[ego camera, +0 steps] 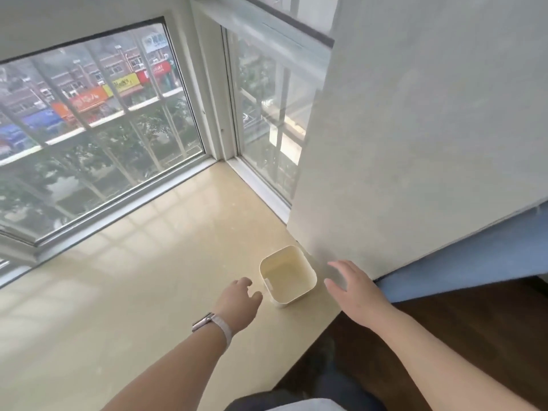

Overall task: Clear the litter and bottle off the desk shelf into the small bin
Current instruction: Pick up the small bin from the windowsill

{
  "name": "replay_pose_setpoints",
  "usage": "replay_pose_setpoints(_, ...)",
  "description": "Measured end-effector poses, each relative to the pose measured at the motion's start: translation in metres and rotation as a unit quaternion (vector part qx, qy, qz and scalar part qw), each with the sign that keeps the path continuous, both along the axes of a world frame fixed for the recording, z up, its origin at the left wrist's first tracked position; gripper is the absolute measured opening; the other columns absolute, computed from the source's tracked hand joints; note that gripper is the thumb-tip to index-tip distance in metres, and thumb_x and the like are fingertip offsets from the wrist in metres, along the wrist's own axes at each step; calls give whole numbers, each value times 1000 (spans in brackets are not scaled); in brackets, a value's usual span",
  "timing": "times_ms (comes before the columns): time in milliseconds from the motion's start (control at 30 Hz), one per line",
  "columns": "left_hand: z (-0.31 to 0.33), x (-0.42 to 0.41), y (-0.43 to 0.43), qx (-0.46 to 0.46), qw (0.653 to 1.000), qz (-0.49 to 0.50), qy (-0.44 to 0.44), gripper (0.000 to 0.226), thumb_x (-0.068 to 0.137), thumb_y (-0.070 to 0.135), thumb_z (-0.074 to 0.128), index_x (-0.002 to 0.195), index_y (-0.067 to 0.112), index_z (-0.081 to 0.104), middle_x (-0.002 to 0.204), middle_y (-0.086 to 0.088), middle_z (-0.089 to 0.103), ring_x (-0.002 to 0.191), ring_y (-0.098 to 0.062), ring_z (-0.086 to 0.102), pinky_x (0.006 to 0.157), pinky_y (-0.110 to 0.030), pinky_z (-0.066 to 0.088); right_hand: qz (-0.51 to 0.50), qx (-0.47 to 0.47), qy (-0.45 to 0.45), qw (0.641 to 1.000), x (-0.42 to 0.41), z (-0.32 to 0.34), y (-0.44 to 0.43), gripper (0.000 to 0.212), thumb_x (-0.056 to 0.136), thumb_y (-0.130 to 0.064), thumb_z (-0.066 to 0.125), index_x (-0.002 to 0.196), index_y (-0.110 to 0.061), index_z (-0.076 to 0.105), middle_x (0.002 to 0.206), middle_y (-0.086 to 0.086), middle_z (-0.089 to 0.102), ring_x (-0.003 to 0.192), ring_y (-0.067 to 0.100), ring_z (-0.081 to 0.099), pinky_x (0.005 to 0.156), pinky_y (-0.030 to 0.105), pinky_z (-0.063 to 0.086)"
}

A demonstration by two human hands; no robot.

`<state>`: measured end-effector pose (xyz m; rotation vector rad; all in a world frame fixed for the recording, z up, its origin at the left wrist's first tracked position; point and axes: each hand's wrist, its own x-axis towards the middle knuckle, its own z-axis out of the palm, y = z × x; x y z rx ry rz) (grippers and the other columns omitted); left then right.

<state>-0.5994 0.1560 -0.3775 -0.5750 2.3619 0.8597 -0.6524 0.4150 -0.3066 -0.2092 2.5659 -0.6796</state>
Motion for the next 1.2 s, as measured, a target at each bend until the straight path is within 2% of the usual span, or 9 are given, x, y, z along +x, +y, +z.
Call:
replay_pose_setpoints(167, -31, -5, 3, 84, 984, 135, -77, 49, 98, 33, 51, 142, 13, 53, 129, -4, 62, 110, -27, 63, 95, -36, 52, -2, 11, -54, 998, -20, -45, 0, 52, 98, -41, 45, 146, -22, 38, 151, -7, 37, 139, 13, 34, 111, 32, 31)
replay_pose_setpoints(233, -39, -5, 9, 127, 969, 197, -81, 47, 98, 32, 53, 141, 13, 54, 131, -4, 62, 106, -26, 63, 91, -36, 51, -5, 8, -79, 997, -23, -62, -2, 52, 98, -41, 46, 146, -22, 38, 151, -6, 38, 138, 14, 36, 110, 34, 33)
replay_pose_setpoints(367, -54, -7, 19, 207, 937, 268, -89, 47, 100, 34, 56, 144, 16, 52, 131, 0, 60, 113, -21, 58, 91, -34, 42, -27, -10, -126, 992, -29, -90, -4, 50, 95, -40, 49, 142, -24, 41, 147, -7, 42, 134, 12, 40, 106, 37, 38)
replay_pose_setpoints(467, -66, -9, 22, 249, 922, 278, -101, 54, 98, 36, 59, 148, 19, 49, 137, 0, 60, 124, -21, 56, 104, -39, 44, -45, -12, -149, 988, -36, -107, -5, 52, 94, -41, 49, 142, -25, 41, 147, -7, 44, 134, 13, 41, 106, 39, 38)
replay_pose_setpoints(533, -72, -12, 23, 268, 918, 273, -105, 55, 97, 36, 62, 147, 20, 48, 132, 4, 62, 125, -20, 55, 111, -42, 42, -62, -12, -166, 984, -39, -115, -5, 54, 92, -42, 50, 143, -25, 42, 146, -7, 46, 132, 14, 44, 106, 38, 38)
replay_pose_setpoints(733, -85, -27, 21, 302, 912, 258, -102, 34, 96, 23, 68, 129, 16, 61, 128, 0, 69, 117, -18, 62, 95, -33, 43, -95, -37, -214, 971, -43, -135, -8, 58, 92, -42, 52, 145, -24, 38, 141, -7, 49, 128, 15, 46, 98, 34, 39)
replay_pose_setpoints(900, -91, -26, 22, 337, 896, 266, -112, 40, 95, 15, 69, 133, 11, 57, 131, -1, 66, 110, -9, 63, 90, -26, 45, -113, -65, -225, 966, -48, -139, -13, 49, 92, -32, 53, 139, -26, 42, 119, -14, 51, 113, 12, 50, 87, 31, 38)
replay_pose_setpoints(1000, -93, -26, 25, 359, 888, 264, -111, 38, 95, 12, 69, 132, 9, 57, 125, 3, 68, 106, -7, 63, 96, -29, 41, -118, -74, -225, 964, -49, -138, -12, 46, 90, -28, 53, 135, -29, 45, 107, -20, 56, 104, 12, 56, 82, 31, 41)
replay_pose_setpoints(1200, -76, -24, 31, 367, 884, 278, -83, 37, 94, 11, 69, 129, 8, 57, 129, 2, 68, 116, -15, 64, 103, -33, 42, -114, -94, -210, 966, -46, -118, -9, 40, 89, -24, 54, 128, -30, 50, 108, -20, 59, 103, 7, 55, 81, 29, 41)
